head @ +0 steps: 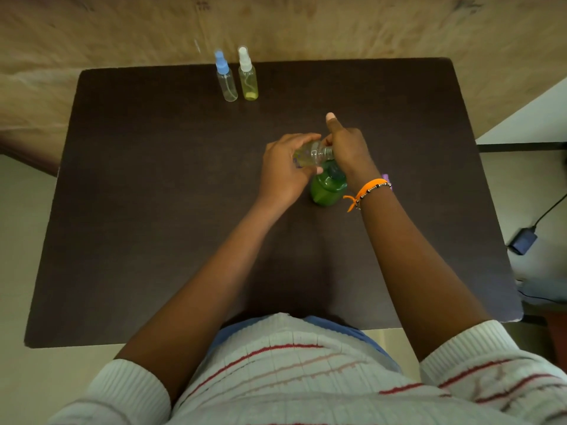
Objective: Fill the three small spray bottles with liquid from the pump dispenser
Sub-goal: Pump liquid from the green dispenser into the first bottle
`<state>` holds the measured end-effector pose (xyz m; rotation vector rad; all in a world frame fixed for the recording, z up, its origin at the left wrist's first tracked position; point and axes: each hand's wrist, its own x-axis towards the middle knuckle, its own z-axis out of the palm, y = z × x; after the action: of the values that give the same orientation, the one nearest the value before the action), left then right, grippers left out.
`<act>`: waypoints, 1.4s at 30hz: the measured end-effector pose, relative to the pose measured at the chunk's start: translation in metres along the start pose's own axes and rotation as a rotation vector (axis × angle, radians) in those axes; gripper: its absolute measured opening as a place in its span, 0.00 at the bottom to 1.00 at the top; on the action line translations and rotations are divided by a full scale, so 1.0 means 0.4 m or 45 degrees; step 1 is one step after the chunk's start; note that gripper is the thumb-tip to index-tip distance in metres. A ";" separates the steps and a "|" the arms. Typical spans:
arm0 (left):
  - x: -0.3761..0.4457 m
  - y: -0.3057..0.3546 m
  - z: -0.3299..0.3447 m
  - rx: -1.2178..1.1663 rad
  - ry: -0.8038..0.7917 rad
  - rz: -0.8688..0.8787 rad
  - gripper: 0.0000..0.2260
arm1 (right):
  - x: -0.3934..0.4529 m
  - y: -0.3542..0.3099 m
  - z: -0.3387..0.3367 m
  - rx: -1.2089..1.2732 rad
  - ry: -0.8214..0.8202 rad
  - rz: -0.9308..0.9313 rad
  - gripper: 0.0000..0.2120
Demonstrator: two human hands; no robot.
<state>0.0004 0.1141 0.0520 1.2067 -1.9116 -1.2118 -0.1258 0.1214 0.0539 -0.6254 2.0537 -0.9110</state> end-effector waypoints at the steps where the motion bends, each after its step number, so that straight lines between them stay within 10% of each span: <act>1: -0.001 0.002 -0.001 -0.003 0.002 0.007 0.24 | 0.000 -0.006 -0.004 -0.004 -0.040 0.009 0.22; 42: 0.004 0.000 -0.001 -0.020 -0.008 0.014 0.24 | -0.007 -0.010 -0.009 0.056 -0.069 0.071 0.19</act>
<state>0.0002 0.1124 0.0522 1.1843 -1.9077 -1.2240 -0.1266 0.1220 0.0599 -0.5602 1.9879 -0.8950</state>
